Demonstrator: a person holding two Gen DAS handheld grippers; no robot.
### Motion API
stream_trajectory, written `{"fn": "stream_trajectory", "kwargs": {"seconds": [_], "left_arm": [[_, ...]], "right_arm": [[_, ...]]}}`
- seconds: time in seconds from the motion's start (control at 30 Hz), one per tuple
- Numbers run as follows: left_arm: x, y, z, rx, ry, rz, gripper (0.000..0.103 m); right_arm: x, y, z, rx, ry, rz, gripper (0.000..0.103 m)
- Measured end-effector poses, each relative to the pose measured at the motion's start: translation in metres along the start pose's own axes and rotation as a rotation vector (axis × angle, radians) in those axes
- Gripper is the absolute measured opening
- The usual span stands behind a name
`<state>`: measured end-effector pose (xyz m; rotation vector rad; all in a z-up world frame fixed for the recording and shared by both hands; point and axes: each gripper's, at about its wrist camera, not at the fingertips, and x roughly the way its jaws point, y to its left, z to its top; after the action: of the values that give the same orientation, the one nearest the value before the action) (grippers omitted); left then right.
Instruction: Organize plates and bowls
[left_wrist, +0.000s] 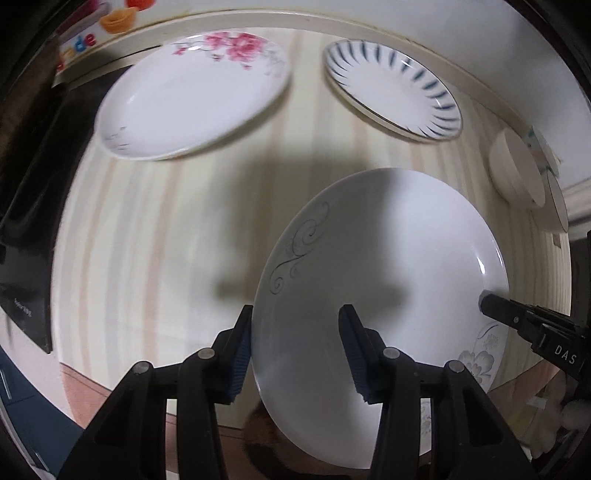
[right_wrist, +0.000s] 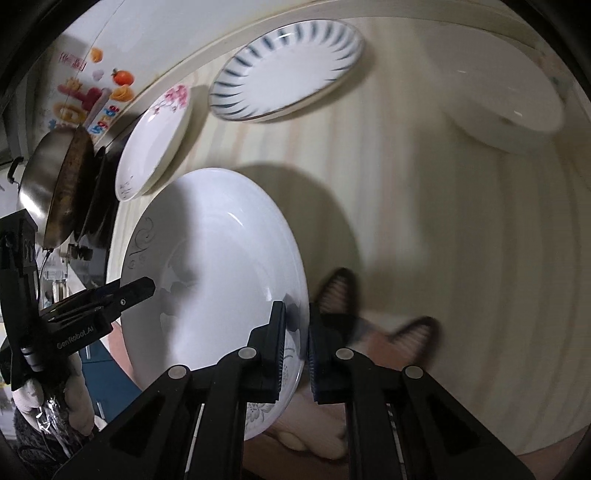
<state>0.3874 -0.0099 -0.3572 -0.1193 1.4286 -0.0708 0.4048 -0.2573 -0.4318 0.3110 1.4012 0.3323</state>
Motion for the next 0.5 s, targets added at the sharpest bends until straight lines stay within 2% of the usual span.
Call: {"fn": "stream_trajectory", "kwargs": {"seconds": [0.2, 0.5], "left_arm": [[0.011, -0.016, 0.001, 0.024, 0.018, 0.013, 0.043], [0.022, -0.031, 0.000, 0.040, 0.019, 0.051, 0.043]], "right_arm": [[-0.002, -0.028, -0.005, 0.033, 0.002, -0.014, 0.013], [0.004, -0.037, -0.009, 0.044, -0.004, -0.020, 0.013]]}}
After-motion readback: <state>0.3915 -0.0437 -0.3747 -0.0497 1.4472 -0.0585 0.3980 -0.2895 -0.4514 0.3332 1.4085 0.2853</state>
